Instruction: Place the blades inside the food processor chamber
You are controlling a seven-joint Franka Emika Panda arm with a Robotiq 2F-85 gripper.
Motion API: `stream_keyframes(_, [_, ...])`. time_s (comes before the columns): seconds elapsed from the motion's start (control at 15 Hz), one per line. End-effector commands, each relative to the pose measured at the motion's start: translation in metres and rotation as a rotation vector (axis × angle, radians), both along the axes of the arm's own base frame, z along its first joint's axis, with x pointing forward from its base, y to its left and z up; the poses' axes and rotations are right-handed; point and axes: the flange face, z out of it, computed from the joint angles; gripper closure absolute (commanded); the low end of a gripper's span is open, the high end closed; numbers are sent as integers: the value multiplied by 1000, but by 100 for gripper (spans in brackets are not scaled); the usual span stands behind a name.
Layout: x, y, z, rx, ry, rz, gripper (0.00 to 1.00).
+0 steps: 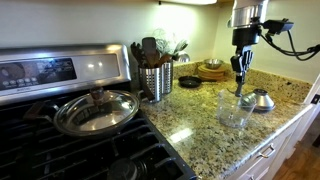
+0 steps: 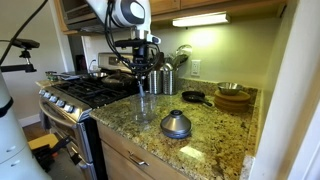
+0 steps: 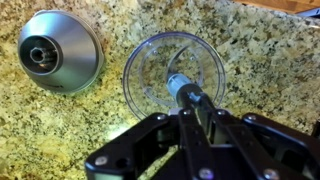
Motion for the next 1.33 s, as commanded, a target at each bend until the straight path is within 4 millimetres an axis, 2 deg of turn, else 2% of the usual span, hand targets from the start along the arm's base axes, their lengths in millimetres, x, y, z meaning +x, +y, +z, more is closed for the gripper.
stream_keyframes(0.0, [4, -3, -13, 3, -52, -19, 93])
stream_keyframes(0.33, [5, -1, -31, 16, -47, -29, 93])
stream_keyframes(0.73, [-3, 0, -40, 15, -33, -27, 93])
stream_keyframes(1.27, [-1, -1, -71, 32, 7, -37, 93])
